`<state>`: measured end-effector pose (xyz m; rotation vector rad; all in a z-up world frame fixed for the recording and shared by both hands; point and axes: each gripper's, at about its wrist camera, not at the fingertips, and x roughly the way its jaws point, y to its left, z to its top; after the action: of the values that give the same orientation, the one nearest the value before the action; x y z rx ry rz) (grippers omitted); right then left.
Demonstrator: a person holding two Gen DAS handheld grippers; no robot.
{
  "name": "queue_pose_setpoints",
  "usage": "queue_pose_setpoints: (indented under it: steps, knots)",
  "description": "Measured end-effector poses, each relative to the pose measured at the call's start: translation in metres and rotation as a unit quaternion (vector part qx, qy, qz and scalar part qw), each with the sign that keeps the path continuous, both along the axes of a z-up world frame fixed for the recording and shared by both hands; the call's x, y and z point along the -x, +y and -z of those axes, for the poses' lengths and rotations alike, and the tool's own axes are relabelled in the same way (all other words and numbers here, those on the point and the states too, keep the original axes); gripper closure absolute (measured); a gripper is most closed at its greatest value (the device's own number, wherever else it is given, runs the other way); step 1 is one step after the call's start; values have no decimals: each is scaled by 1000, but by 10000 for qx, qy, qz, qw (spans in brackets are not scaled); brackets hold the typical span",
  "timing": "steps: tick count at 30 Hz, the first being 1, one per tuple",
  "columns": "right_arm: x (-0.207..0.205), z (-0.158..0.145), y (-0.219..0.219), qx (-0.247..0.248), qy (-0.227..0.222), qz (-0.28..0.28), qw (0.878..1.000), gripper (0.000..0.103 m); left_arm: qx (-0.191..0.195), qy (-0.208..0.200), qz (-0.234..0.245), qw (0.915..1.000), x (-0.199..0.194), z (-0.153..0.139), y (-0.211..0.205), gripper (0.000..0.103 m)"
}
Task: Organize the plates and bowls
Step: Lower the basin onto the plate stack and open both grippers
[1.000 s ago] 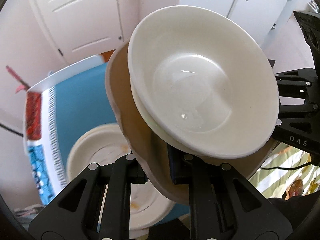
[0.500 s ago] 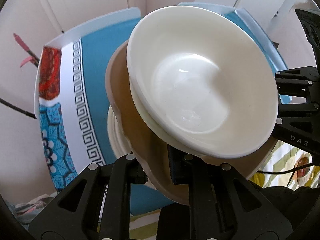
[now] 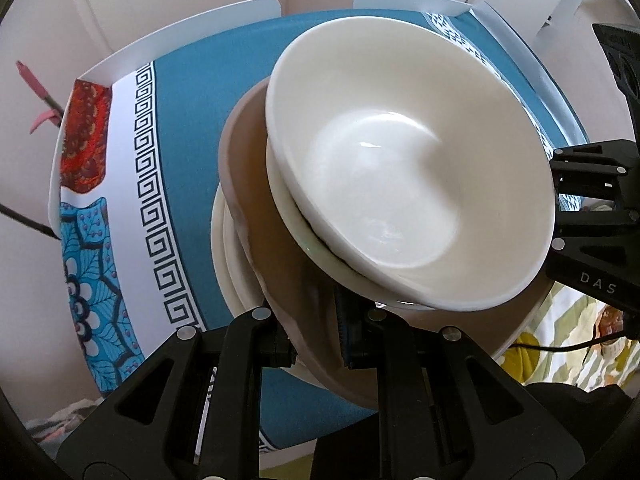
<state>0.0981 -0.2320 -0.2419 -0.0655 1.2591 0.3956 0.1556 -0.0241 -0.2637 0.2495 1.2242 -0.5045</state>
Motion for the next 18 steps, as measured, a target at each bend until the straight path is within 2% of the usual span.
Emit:
queue_pose_setpoints:
  steps: [7, 11, 17, 18]
  knots:
    - [-4, 1, 0, -45, 190, 104, 9998, 90, -234, 81, 151, 9996, -4, 2, -5, 90]
    - [-10, 2, 1, -10, 360, 125, 9993, 90, -327, 326, 188, 9988, -8, 3, -9, 86]
    - [-21, 2, 2, 29, 721, 10, 9974, 89, -256, 861, 290, 9955, -16, 4, -10, 73]
    - [-23, 1, 2, 30, 772, 11, 9970, 89, -242, 904, 340, 9950, -16, 3, -11, 68]
